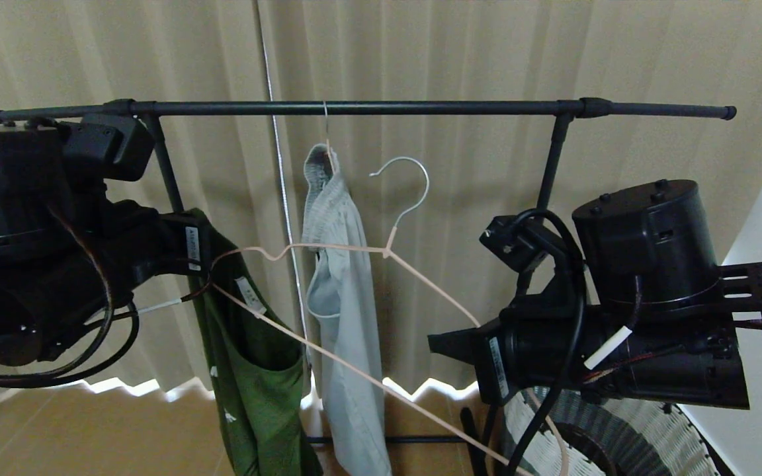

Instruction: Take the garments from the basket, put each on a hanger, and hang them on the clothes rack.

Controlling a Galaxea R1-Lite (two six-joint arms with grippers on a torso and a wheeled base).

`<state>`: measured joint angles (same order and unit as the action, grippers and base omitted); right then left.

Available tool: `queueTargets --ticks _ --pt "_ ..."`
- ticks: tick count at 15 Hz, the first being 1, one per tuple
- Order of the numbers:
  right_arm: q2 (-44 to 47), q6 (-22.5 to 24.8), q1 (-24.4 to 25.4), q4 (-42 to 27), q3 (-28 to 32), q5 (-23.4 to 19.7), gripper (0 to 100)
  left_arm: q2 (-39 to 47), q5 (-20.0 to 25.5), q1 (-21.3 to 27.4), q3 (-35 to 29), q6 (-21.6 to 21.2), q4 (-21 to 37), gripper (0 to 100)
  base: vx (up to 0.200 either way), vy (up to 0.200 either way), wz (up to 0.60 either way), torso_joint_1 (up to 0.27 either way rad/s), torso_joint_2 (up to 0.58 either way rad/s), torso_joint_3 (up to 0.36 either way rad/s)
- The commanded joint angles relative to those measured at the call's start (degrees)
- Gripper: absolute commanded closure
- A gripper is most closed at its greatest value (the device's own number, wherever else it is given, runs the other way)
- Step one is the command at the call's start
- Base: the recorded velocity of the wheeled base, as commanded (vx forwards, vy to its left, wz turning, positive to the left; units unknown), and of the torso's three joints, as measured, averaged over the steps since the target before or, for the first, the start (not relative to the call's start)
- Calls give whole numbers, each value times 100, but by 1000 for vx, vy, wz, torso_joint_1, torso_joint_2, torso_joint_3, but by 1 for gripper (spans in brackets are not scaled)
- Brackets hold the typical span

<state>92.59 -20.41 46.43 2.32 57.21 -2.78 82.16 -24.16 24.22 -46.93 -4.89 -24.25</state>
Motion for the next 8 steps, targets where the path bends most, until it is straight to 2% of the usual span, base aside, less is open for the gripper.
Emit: queueTargets --ticks 1,8 --pt "31 2 -3 6 124 -3 100 -227 -1 30 132 23 -10 100 0 0 0 0 0 0" --pt "523 -16 -3 14 651 -3 100 -210 8 1032 123 295 -10 100 0 0 0 0 0 0"
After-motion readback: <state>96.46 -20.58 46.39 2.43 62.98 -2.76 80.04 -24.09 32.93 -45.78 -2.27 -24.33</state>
